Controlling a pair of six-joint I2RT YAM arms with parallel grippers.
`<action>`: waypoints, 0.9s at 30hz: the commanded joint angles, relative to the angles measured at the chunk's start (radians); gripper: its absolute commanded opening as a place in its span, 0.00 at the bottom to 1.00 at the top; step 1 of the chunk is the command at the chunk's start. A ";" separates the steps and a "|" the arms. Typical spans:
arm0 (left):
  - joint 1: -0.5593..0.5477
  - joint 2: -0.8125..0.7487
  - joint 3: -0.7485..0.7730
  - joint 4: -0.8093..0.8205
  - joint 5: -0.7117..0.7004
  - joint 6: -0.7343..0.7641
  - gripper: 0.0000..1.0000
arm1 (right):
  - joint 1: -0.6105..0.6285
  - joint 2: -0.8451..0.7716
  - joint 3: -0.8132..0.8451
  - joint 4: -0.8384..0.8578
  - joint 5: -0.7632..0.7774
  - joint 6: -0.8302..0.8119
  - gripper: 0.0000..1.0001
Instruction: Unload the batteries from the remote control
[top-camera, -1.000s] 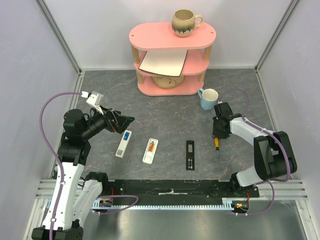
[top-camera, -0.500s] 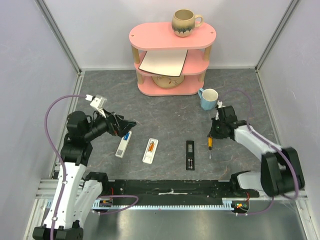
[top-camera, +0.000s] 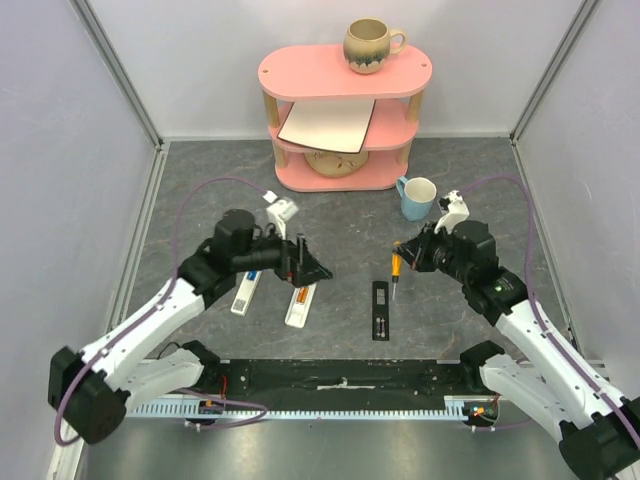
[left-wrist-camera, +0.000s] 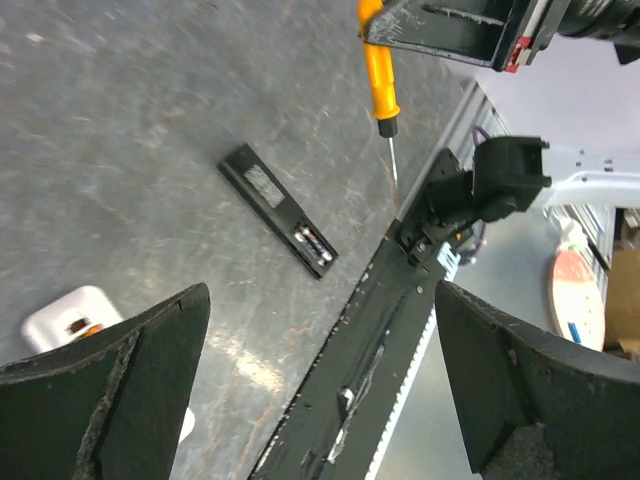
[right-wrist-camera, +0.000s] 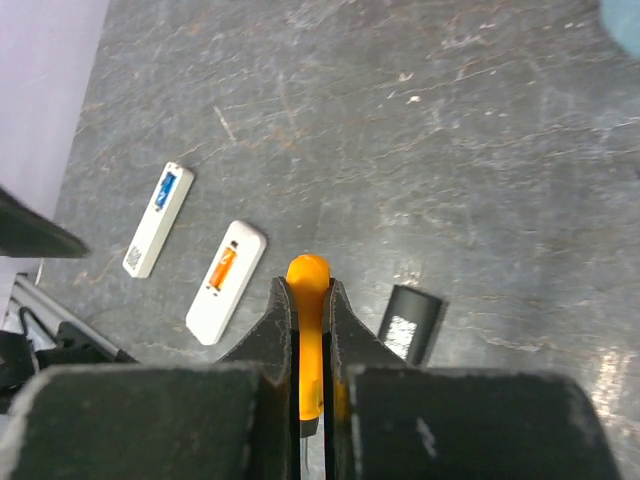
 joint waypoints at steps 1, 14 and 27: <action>-0.162 0.160 0.072 0.173 -0.087 -0.099 0.98 | 0.065 0.000 0.004 0.048 0.042 0.100 0.00; -0.391 0.515 0.244 0.328 -0.169 -0.161 0.92 | 0.138 -0.029 -0.001 0.083 0.087 0.198 0.00; -0.394 0.596 0.260 0.401 -0.155 -0.196 0.06 | 0.140 -0.081 -0.017 0.109 0.064 0.226 0.00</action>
